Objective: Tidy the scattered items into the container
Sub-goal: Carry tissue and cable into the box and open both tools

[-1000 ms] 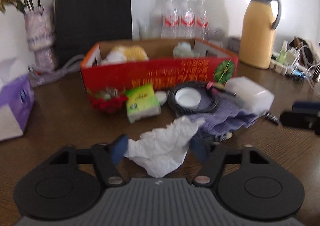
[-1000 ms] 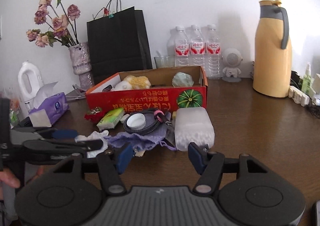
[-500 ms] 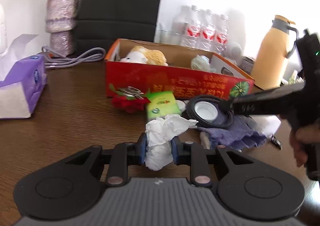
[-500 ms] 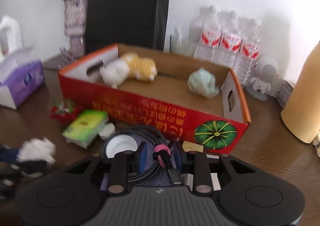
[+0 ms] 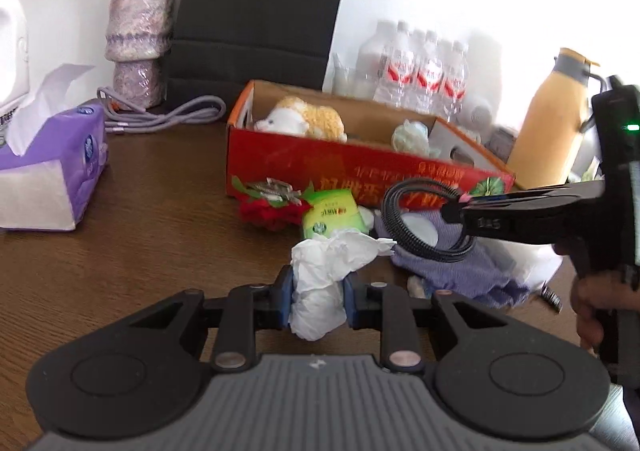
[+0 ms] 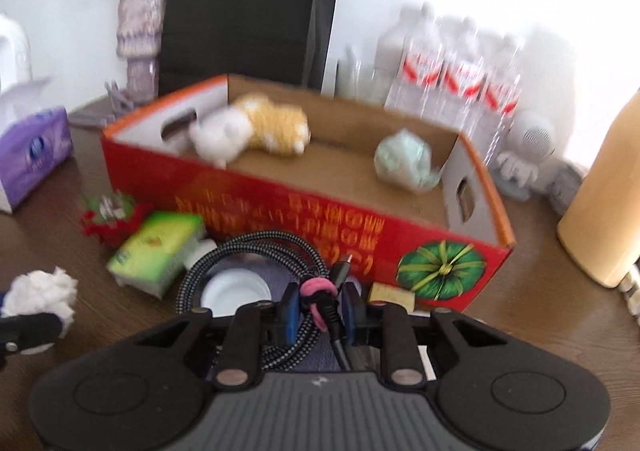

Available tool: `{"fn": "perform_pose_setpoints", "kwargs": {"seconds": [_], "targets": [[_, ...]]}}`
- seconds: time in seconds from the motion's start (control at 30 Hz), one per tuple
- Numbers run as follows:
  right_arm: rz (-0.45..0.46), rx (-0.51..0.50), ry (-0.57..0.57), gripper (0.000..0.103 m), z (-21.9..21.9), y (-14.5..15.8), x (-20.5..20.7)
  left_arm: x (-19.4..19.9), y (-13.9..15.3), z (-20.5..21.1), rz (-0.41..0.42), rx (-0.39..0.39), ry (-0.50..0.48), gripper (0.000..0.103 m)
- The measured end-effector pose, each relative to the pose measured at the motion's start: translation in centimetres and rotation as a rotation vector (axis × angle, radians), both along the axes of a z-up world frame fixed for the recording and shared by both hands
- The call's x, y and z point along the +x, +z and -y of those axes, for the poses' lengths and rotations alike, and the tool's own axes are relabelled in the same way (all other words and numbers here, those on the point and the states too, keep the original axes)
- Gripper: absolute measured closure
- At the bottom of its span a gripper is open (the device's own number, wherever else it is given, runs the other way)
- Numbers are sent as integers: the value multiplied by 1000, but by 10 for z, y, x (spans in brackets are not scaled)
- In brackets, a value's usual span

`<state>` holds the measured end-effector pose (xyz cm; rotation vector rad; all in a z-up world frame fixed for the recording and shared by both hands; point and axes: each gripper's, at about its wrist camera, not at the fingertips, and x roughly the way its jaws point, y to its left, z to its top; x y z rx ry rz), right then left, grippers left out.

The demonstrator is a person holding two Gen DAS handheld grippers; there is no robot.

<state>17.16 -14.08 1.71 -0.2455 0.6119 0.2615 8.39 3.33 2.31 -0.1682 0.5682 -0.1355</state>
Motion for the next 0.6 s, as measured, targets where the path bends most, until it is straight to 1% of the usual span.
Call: {"fn": "perform_pose_setpoints", "kwargs": {"seconds": [0.03, 0.13, 0.23, 0.3, 0.37, 0.43, 0.53, 0.6], "targets": [[39, 6, 8, 83, -2, 9, -8, 1, -1, 0, 3, -2, 0, 77], [128, 36, 34, 83, -1, 32, -37, 5, -6, 5, -16, 33, 6, 77], [172, 80, 51, 83, 6, 51, -65, -2, -1, 4, 31, 28, 9, 77], [197, 116, 44, 83, 14, 61, -81, -10, 7, 2, 48, 3, 30, 77], [210, 153, 37, 83, 25, 66, -98, -23, 17, 2, 73, -17, 46, 77], [217, 194, 14, 83, 37, 70, -115, -42, 30, 6, 123, -21, 61, 77], [240, 238, -28, 83, 57, 64, -140, -75, 45, 16, 217, -8, 99, 77], [246, 269, -47, 82, 71, 57, -152, -93, 51, 21, 258, -9, 115, 77]]}}
